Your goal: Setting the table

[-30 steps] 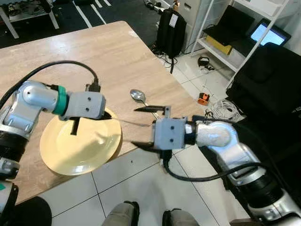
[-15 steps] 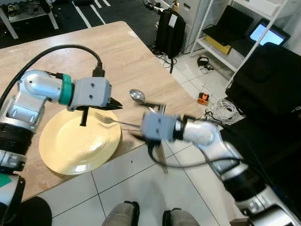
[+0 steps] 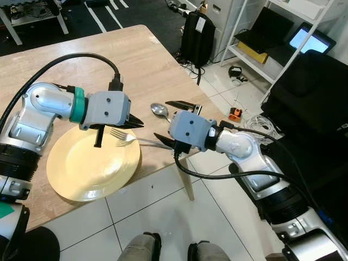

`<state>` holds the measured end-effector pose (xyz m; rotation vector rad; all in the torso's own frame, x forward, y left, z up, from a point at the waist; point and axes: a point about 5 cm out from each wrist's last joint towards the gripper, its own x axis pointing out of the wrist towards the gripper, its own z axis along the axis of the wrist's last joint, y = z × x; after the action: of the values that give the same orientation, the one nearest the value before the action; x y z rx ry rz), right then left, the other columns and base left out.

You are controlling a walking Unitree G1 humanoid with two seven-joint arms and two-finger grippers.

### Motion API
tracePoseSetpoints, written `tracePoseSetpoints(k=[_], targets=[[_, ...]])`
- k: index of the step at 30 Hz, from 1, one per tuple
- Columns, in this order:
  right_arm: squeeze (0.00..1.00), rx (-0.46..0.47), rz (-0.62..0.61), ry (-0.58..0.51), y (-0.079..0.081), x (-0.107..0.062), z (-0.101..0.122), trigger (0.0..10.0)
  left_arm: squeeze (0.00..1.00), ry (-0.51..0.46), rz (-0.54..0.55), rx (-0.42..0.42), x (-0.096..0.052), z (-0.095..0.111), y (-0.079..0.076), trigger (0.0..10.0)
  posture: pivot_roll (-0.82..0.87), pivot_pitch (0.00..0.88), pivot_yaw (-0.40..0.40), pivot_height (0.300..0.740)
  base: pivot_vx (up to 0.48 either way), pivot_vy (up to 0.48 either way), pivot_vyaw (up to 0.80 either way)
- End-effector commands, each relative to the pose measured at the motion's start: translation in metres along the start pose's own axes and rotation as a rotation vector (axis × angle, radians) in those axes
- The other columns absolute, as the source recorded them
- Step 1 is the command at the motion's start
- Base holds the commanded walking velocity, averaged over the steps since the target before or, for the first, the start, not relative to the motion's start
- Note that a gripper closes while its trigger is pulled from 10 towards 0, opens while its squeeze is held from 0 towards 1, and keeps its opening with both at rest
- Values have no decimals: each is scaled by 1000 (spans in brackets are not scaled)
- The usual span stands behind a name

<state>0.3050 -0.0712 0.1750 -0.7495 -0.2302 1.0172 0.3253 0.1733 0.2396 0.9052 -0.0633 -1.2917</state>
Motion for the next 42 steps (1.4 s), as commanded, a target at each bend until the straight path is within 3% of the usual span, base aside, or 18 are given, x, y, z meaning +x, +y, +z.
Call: tracePoseSetpoints(k=[1,4,6,8,11,13,15,16,18,24,27,31,32,34,35,36,37,42], targets=[[0,26,70,5,13,1,-3,10000,0,-17,34,-23,-1,1,1,10000,65,5,77,740,0,0,0],[0,152,65,-7,21,7,-8,10000,0,-89,172,-142,-1,4,7,10000,69,14,69,740,0,0,0],[0,152,65,-7,21,7,-8,10000,0,-89,172,-142,-1,4,7,10000,69,14,69,740,0,0,0],[0,221,42,-7,21,12,-12,10000,0,-113,245,-211,-1,2,5,10000,75,15,62,740,0,0,0],[0,296,-3,26,19,23,-22,10000,0,-130,371,-374,-2,-8,-14,10000,98,22,45,740,0,0,0],[0,296,-3,26,19,23,-22,10000,0,-130,371,-374,-2,-8,-14,10000,98,22,45,740,0,0,0],[0,331,-13,47,17,30,-27,10000,0,-144,450,-510,-3,-13,-36,10000,121,27,29,740,0,0,0],[0,331,-13,47,17,30,-27,10000,0,-144,450,-510,-3,-13,-36,10000,121,27,29,740,0,0,0],[0,351,18,52,18,34,-30,10000,0,-159,498,-608,-1,-13,-59,10000,145,33,9,740,0,0,0],[0,365,57,44,21,36,-30,10000,0,-152,533,-658,3,-8,-74,10000,159,37,-6,740,0,0,0],[0,390,126,32,26,41,-30,9020,0,-95,595,-688,9,-4,-94,10000,166,43,-21,740,0,0,0],[0,397,155,34,29,43,-32,9843,0,-65,601,-695,10,-3,-102,10000,166,45,-26,740,0,0,0],[0,406,182,46,31,43,-35,9020,0,-57,601,-705,13,-2,-106,10000,165,46,-30,740,0,0,0],[0,406,182,46,31,43,-35,9020,0,-57,601,-705,13,-2,-106,10000,165,46,-30,740,0,0,0],[0,410,188,56,32,43,-36,7843,0,-56,602,-707,14,-1,-107,10000,164,47,-31,740,0,0,0],[0,410,188,56,32,43,-36,7843,0,-56,602,-707,14,-1,-107,10000,164,47,-31,740,0,0,0],[0,416,193,67,33,43,-38,4980,0,-55,605,-712,15,0,-107,10000,162,49,-34,740,0,0,0],[0,477,200,106,34,46,-44,6000,0,-52,626,-736,17,3,-109,10000,154,59,-42,740,0,0,0]])
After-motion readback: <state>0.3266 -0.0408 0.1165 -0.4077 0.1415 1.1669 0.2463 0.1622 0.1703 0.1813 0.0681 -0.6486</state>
